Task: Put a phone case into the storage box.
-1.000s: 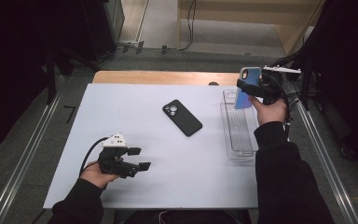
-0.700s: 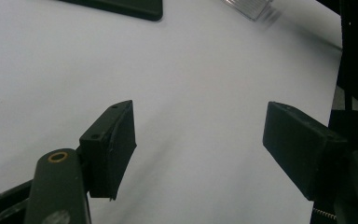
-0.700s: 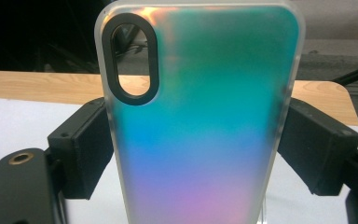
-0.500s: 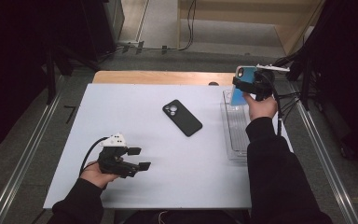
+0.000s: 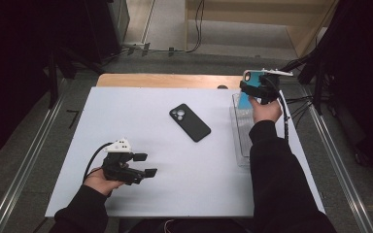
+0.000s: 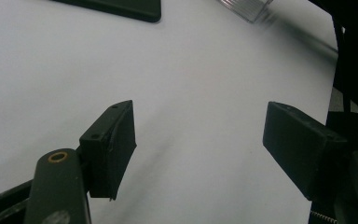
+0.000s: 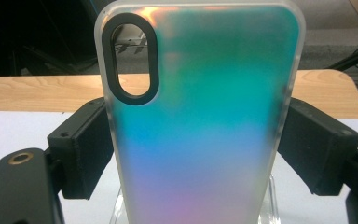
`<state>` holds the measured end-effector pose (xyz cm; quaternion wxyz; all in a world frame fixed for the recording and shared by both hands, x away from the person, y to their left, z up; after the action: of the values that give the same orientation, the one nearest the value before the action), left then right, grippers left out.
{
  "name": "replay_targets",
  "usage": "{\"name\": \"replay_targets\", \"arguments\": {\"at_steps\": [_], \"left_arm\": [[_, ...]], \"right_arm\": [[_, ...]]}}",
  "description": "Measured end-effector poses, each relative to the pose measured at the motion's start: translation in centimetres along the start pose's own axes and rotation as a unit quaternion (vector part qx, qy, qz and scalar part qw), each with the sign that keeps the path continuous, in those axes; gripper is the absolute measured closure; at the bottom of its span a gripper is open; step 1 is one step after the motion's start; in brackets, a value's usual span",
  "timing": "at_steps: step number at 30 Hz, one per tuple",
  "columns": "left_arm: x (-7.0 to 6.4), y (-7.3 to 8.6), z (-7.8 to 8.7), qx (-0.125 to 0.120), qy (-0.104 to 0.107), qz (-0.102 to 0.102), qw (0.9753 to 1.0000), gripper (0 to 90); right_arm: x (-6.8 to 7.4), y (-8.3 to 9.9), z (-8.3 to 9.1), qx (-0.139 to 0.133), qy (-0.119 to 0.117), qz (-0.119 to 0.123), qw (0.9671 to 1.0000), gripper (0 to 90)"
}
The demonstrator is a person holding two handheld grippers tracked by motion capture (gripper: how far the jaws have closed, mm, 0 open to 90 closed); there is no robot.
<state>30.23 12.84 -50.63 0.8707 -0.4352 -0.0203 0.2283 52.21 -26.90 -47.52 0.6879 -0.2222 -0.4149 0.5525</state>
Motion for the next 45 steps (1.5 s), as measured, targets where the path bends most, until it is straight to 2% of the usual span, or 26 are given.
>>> {"name": "replay_targets", "arguments": {"at_steps": [4, 17, 20, 22, 25, 27, 30, 32, 38, 40, 45], "left_arm": [[0.0, 0.0, 0.0, 0.001, 0.001, 0.0, 1.0, 26.2], [0.0, -0.1, 0.0, -0.003, 0.003, 0.001, 1.0, 26.2], [0.0, -0.1, 0.0, -0.002, 0.003, 0.001, 1.0, 26.2], [0.0, -0.1, 0.0, -0.001, 0.004, 0.001, 1.0, 26.2], [0.0, 0.0, 0.0, 0.0, 0.003, 0.001, 1.0, 26.2], [0.0, 0.0, 0.0, 0.0, 0.004, 0.0, 1.0, 26.2], [0.0, -0.1, 0.0, 0.0, 0.004, 0.0, 1.0, 26.2], [0.0, 0.0, 0.0, 0.001, 0.004, 0.0, 1.0, 26.2], [0.0, -0.1, 0.0, 0.0, 0.003, -0.001, 1.0, 26.2], [0.0, -0.1, 0.0, 0.001, 0.003, -0.001, 1.0, 26.2], [0.0, -0.1, 0.0, -0.001, 0.003, -0.001, 1.0, 26.2]], "right_arm": [[-0.1, 0.6, -0.8, 0.007, 0.018, 0.006, 0.9998, 14.5], [-0.2, 1.8, -2.2, 0.004, 0.025, 0.013, 0.9996, 14.2], [-0.2, 1.9, -2.3, 0.003, 0.027, 0.02, 0.9994, 14.0], [-0.2, 2.1, -2.4, -0.001, 0.036, 0.032, 0.9988, 13.7], [-0.2, 2.1, -2.5, -0.003, 0.044, 0.038, 0.9983, 13.7], [-0.3, 2.2, -2.6, 0.0, 0.035, 0.023, 0.9991, 13.6], [-0.4, 2.3, -2.5, 0.001, 0.023, 0.013, 0.9996, 13.5], [-0.5, 2.6, -2.5, 0.007, 0.012, 0.018, 0.9997, 13.1], [-0.1, 2.8, -2.5, 0.011, 0.009, 0.024, 0.9996, 8.3], [0.1, 2.9, -2.7, 0.011, 0.004, 0.024, 0.9997, 4.1], [0.2, 2.9, -2.7, 0.012, 0.002, 0.024, 0.9996, 4.0]]}}
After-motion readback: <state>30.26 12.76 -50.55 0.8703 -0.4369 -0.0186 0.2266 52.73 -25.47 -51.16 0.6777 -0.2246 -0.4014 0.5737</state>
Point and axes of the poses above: each handheld gripper's, and its own axes: z roughly backward along the jaws, y roughly out of its underside, x roughly to its left, the point moved 8 cm from there along -z, roughly forward along the jaws, and after that the axes turned 9 degrees about -z, right-handed, at the moved point
